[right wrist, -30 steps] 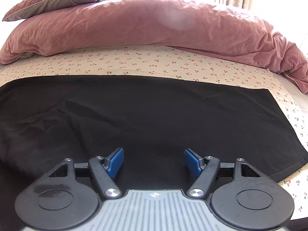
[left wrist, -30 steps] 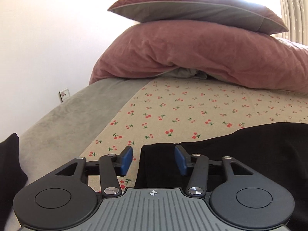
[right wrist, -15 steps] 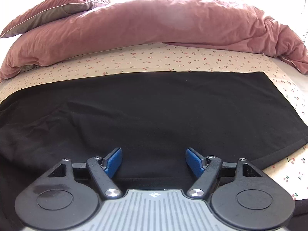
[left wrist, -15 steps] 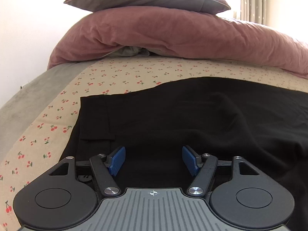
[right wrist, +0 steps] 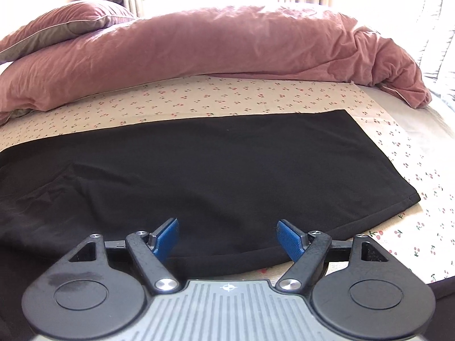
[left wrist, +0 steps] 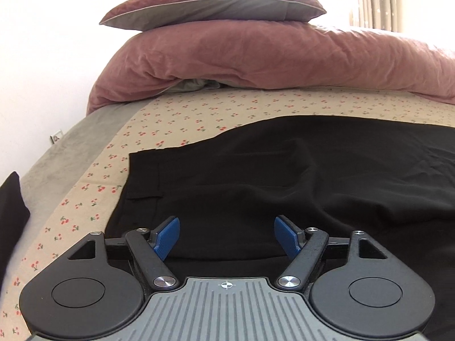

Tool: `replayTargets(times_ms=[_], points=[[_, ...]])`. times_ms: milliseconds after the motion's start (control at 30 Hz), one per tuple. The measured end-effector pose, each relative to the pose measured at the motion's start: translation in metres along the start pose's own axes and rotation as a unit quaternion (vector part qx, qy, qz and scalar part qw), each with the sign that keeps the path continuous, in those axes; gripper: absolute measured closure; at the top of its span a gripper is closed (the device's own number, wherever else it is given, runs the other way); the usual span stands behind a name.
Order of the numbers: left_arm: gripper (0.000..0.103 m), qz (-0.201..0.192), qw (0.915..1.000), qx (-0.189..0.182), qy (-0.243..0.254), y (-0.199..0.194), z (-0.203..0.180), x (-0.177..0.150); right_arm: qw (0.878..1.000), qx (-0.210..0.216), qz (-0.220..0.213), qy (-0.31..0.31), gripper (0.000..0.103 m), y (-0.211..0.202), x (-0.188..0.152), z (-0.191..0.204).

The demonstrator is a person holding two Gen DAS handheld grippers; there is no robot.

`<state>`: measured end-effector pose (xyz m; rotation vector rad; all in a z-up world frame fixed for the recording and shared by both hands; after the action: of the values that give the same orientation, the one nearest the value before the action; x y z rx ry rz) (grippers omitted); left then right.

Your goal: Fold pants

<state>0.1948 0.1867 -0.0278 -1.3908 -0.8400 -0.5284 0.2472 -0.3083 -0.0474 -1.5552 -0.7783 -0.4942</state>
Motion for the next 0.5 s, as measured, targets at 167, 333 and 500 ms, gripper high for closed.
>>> replayTargets(times_ms=[167,333,500], points=[[0.026,0.005,0.9992,-0.027,0.028,-0.005,-0.022,-0.001,0.999,0.025,-0.025,-0.025,0.023,-0.013,0.017,0.015],[0.019,0.010,0.9987,-0.041,0.030,0.000,-0.027,0.005,0.997,0.050,-0.042,-0.032,0.021,-0.019,0.027,0.023],[0.017,0.012,0.9981,-0.049,0.035,0.005,-0.030,0.011,0.997,0.057,-0.042,-0.039,0.018,-0.015,0.031,0.030]])
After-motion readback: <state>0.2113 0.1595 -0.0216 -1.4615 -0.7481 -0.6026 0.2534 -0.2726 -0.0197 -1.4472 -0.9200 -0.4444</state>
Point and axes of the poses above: each gripper's, at about its wrist camera, not at the fingertips, and y roughly the way its jaws point, z to its left, x to its top, the point moved 2 cm from there along y, roughly the way its jaws point, and after that the axes turned 12 degrees about -y, right-handed, at the moved point
